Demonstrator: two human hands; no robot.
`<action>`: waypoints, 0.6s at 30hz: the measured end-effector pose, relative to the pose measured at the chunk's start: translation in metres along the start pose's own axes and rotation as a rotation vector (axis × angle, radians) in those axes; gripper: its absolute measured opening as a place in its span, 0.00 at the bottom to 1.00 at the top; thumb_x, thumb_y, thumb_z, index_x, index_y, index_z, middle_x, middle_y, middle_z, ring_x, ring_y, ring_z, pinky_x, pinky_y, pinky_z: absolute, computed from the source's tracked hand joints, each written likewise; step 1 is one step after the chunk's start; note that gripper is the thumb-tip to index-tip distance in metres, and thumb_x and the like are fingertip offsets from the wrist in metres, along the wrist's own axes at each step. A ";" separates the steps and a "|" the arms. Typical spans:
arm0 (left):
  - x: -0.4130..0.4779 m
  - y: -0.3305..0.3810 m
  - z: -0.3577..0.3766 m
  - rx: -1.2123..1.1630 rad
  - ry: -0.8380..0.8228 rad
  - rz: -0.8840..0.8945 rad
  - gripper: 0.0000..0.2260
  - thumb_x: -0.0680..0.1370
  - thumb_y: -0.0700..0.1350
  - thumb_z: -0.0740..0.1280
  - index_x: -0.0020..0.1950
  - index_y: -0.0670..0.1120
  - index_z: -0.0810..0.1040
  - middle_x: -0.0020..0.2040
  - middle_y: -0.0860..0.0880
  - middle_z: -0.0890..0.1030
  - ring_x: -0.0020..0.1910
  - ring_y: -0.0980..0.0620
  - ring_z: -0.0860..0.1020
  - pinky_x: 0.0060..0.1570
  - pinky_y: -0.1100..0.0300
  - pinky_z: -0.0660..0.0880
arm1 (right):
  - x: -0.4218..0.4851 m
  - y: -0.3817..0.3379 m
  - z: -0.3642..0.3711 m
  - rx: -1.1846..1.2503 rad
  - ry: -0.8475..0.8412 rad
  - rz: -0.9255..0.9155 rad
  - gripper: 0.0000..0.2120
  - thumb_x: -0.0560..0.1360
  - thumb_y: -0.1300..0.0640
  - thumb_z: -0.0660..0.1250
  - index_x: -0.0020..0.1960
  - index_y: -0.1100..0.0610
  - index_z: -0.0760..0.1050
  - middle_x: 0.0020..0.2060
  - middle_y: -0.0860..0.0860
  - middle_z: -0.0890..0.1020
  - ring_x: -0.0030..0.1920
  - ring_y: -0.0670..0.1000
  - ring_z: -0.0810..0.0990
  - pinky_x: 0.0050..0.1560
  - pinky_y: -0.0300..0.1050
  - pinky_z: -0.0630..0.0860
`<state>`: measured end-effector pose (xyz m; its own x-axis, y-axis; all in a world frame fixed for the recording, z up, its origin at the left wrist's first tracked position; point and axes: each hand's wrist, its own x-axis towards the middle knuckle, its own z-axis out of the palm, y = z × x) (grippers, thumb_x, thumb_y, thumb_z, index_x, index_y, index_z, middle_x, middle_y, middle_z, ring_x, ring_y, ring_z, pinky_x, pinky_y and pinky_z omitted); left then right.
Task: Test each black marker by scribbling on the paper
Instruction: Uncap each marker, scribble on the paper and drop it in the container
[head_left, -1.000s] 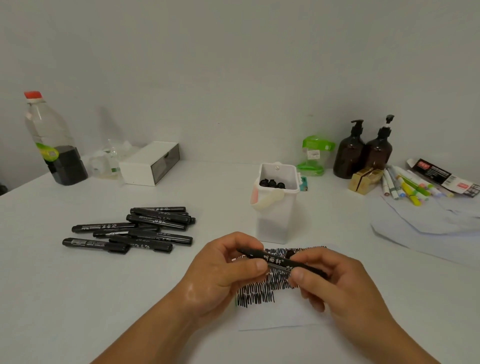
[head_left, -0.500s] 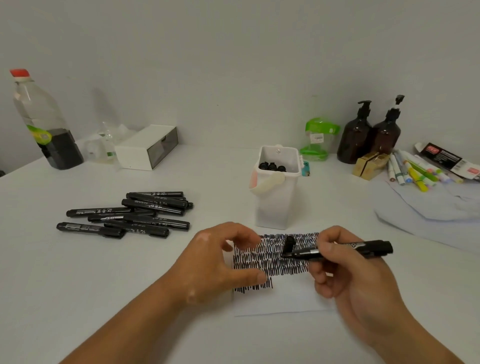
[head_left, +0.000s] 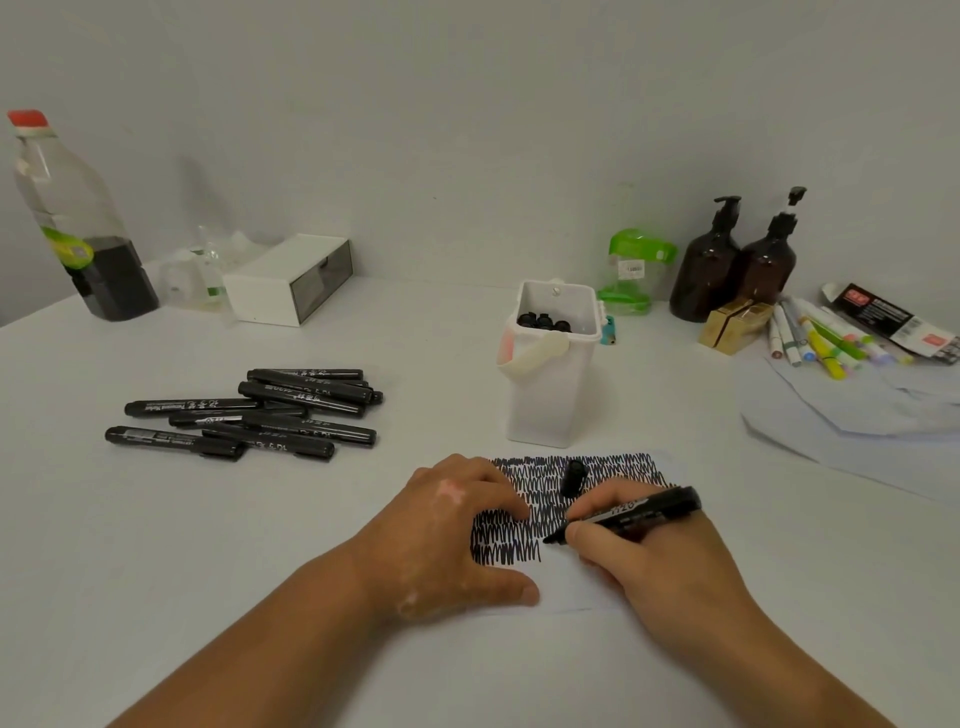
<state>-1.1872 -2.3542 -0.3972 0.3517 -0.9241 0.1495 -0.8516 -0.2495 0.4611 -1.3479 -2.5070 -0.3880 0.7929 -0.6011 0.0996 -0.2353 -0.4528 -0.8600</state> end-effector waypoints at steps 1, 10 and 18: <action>0.000 0.000 0.000 0.000 -0.001 0.002 0.31 0.64 0.73 0.70 0.63 0.61 0.77 0.59 0.66 0.73 0.60 0.66 0.67 0.64 0.60 0.67 | 0.000 0.000 0.000 -0.006 0.008 -0.005 0.07 0.69 0.55 0.78 0.41 0.43 0.83 0.28 0.42 0.82 0.29 0.40 0.76 0.31 0.30 0.68; 0.000 -0.001 0.001 0.024 -0.009 0.012 0.31 0.65 0.71 0.71 0.64 0.60 0.77 0.61 0.65 0.73 0.61 0.65 0.67 0.64 0.62 0.65 | 0.001 0.001 0.002 -0.068 -0.027 -0.004 0.06 0.64 0.46 0.75 0.42 0.41 0.83 0.33 0.41 0.84 0.35 0.40 0.79 0.33 0.29 0.71; 0.001 -0.002 0.001 0.034 -0.013 0.018 0.31 0.65 0.72 0.71 0.63 0.60 0.78 0.60 0.65 0.73 0.61 0.64 0.67 0.64 0.61 0.66 | 0.002 0.004 0.002 -0.078 0.001 0.006 0.05 0.69 0.54 0.76 0.42 0.44 0.83 0.31 0.42 0.83 0.31 0.41 0.77 0.31 0.30 0.70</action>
<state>-1.1857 -2.3554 -0.3989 0.3318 -0.9320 0.1460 -0.8705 -0.2428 0.4281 -1.3458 -2.5083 -0.3920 0.7910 -0.6045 0.0945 -0.2836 -0.4990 -0.8189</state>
